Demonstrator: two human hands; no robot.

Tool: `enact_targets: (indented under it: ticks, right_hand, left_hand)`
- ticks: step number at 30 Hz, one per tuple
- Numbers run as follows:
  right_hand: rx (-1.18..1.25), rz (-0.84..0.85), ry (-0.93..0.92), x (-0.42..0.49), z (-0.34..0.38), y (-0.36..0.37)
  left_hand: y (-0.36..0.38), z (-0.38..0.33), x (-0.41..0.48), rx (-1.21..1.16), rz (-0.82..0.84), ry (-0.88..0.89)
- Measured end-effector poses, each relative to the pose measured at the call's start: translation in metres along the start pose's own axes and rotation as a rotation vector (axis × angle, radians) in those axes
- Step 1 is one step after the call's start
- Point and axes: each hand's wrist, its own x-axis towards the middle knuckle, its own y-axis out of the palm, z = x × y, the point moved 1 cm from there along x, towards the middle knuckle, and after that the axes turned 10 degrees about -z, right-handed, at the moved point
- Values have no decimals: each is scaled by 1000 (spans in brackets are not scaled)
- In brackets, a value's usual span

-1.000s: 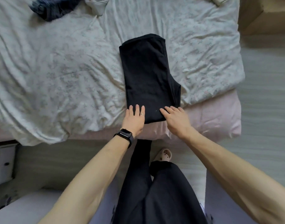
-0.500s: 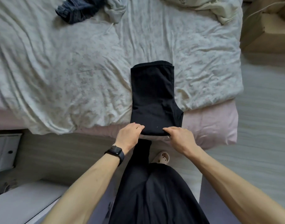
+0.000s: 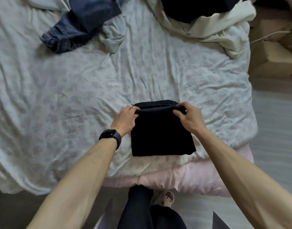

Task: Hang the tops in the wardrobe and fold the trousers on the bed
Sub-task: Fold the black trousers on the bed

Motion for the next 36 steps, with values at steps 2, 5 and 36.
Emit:
enact_targets:
  ticks: [2,5,36]
  right_hand:
    - [45,-8,84,21,-2,12]
    - [48,-23,179,53,-16,35]
    - [-455,-253,-311,12,-33,111]
  left_hand:
    - [9,13,25,-26,26,-25]
    - [31,24,62,-48,56,-54]
    - [108,-13,41,92,-221,123]
